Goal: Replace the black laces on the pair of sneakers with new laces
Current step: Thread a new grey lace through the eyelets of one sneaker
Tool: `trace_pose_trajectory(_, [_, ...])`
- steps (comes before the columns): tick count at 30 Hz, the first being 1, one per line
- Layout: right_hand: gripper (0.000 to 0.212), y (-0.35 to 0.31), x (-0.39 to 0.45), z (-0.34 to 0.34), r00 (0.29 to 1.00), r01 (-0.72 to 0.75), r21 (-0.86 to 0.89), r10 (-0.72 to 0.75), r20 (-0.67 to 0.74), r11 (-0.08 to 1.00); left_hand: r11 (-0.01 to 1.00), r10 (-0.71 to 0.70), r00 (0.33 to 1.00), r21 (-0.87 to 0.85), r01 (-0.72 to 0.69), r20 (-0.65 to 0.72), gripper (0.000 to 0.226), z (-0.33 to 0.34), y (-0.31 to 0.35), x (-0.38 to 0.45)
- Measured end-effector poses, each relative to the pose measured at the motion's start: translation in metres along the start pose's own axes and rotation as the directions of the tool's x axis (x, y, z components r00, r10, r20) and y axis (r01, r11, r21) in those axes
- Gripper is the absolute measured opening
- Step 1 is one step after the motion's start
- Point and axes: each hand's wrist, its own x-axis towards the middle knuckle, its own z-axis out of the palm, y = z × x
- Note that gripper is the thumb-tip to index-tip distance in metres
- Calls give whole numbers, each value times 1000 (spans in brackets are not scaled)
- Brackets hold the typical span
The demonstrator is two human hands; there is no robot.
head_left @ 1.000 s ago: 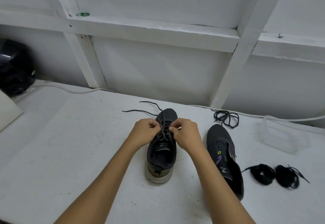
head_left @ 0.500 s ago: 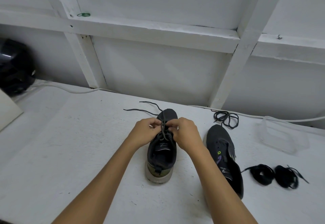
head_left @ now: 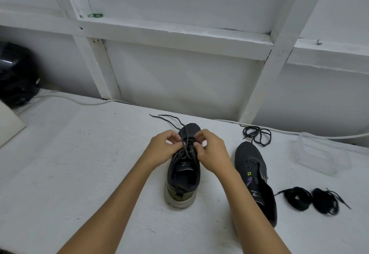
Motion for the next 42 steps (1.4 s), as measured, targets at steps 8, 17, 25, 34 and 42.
trace_pose_trajectory(8, [12,-4,5,-7,991,4,-143,14,130,990,990,40,991,129,-57,129,8,-5,6,2])
trace_pose_trajectory(17, [5,6,-4,-6,996,-65,49,62,65,997,999,-35,995,45,30,98,9,-5,3,-7])
trace_pose_trajectory(25, [10,-4,-4,-21,974,-70,46,58,218,997,998,27,981,50,-37,191,6,-15,13,-9])
trace_pose_trajectory(34, [12,-4,-11,-22,962,-91,5,87,260,996,998,-44,987,40,38,155,15,-11,-1,-9])
trace_pose_trajectory(42, [9,-4,-14,-22,974,-124,136,95,203,983,994,-97,985,-42,104,140,11,-13,-3,-17])
